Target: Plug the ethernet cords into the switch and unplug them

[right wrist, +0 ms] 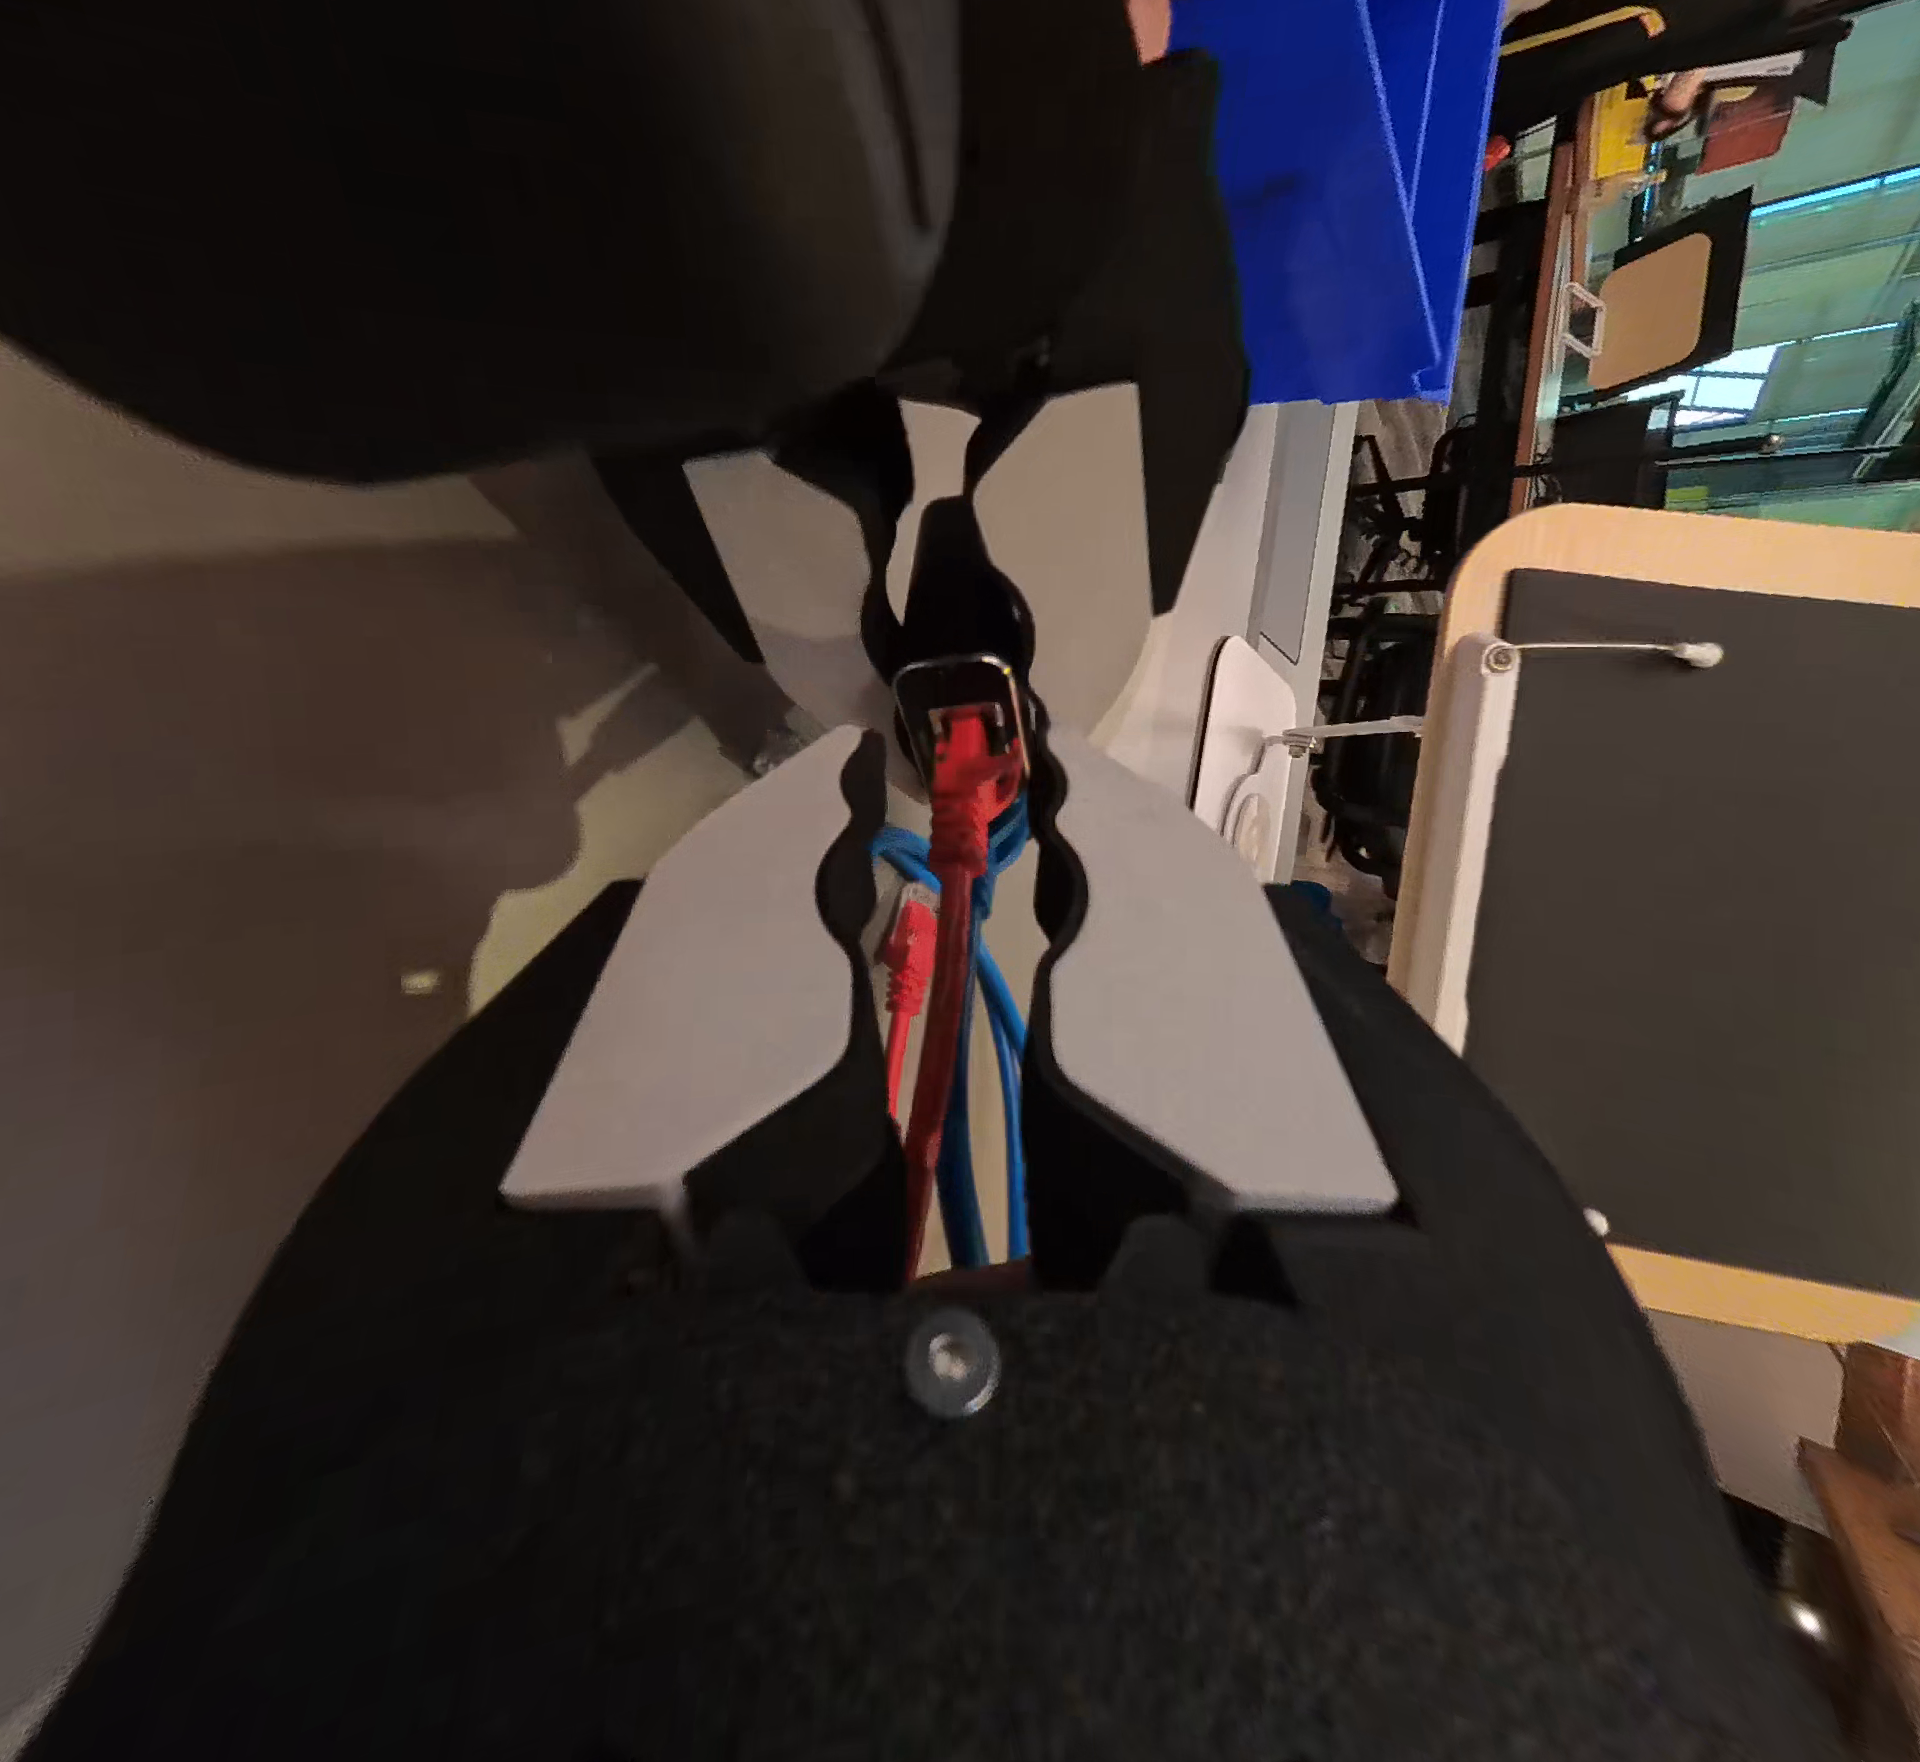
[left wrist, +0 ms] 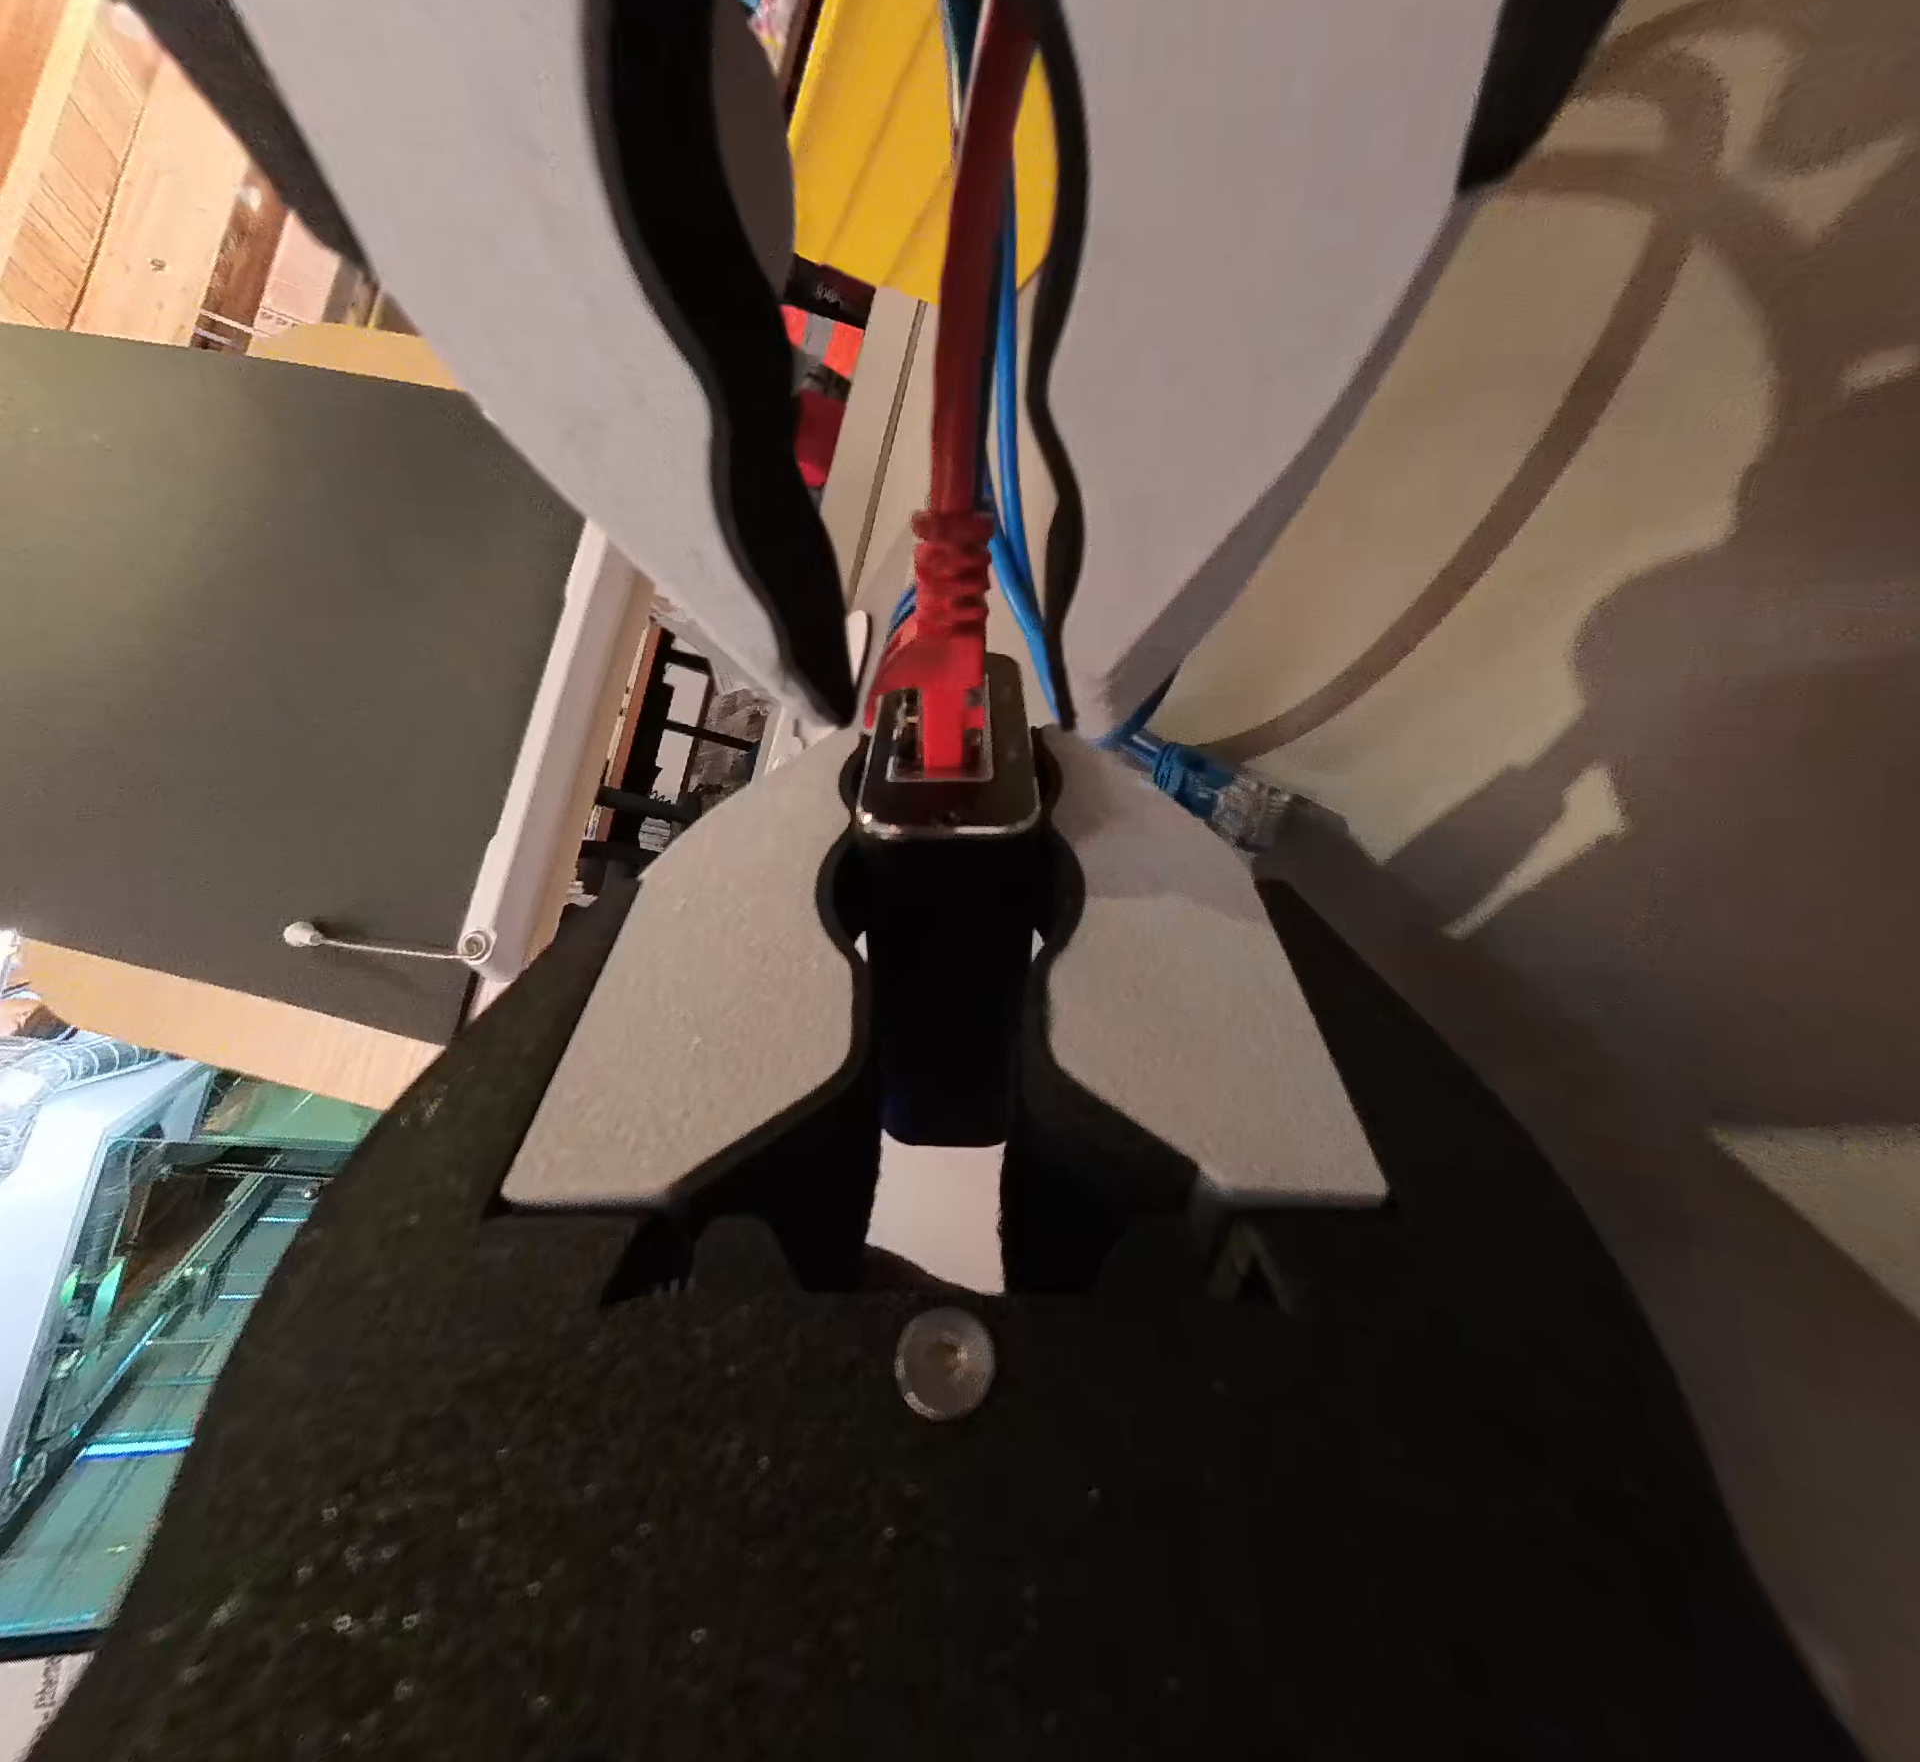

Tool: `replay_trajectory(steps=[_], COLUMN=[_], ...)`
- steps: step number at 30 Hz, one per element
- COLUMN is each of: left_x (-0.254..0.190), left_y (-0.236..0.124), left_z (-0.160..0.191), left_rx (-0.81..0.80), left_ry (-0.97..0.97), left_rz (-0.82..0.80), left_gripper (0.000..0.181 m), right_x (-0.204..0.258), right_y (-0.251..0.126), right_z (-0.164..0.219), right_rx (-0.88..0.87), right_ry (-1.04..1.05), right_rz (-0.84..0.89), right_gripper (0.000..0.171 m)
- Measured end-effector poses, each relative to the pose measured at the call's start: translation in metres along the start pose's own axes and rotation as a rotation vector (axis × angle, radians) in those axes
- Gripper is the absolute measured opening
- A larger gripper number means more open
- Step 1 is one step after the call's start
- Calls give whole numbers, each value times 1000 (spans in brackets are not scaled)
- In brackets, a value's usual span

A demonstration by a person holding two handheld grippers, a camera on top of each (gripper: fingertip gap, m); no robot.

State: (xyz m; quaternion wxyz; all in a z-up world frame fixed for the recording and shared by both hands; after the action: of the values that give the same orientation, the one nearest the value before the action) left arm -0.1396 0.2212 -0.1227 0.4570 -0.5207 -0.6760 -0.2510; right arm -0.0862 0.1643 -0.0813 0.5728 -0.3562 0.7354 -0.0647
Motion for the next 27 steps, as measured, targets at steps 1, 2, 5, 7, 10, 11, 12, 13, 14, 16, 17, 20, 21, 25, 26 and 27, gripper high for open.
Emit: replay_trajectory(steps=[1,2,5,7,10,11,12,13,14,16,17,20,21,25,26,27], left_x=[1,2,3,3,3,1,0,-2,-4,-3,-1,2,1,-3,-3,-2], left_y=[-1,-1,-3,-3,-3,-4,-4,-4,-4,-2,-2,-3,-3,-1,-1,-1], left_z=[0,0,-1,-2,-2,-2,-1,0,1,3,3,1,0,-5,-7,-7], left_rx=[-1,-2,-1,1,5,13,23,35,46,67,63,11,3,1,-2,7], left_ry=[-1,-3,0,-2,11,19,20,18,26,25,6,-16,-8,21,27,18], left_rz=[0,-3,-8,-10,-4,-3,-1,11,15,12,7,-6,-6,3,-4,-4], left_gripper=[27,27,27,27,27,27,27,27,26,27,27,27,28,28,28,27], right_x=[0,-1,-3,-3,-2,-1,0,1,3,4,3,1,2,9,9,8], right_y=[1,1,1,1,1,2,4,6,8,10,10,5,3,-4,-5,-7], right_z=[1,2,2,1,1,1,2,2,2,4,4,3,3,4,4,4], right_rx=[8,14,2,-1,4,13,25,44,60,68,62,46,46,74,71,65], right_ry=[-13,-18,6,-5,-27,-35,-33,-10,1,-24,-35,-85,-97,-157,-141,-126], right_rz=[7,18,17,20,27,11,-3,-21,-28,-3,16,46,57,73,70,82], right_gripper=[26,25,24,21,15,15,14,13,13,12,13,12,12,12,12,12])
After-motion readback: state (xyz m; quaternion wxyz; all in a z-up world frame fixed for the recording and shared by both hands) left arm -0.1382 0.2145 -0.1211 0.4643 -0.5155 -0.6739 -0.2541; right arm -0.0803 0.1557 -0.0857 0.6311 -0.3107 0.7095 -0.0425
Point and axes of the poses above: each gripper's, where its closed fingertips meet, y out along the fingers, z out of its underside, x = y × z across the jaws, the point moved 7 cm from there along -y, back along the fingers, and after that the axes turned 10 degrees about -x, right-handed, at the moved point
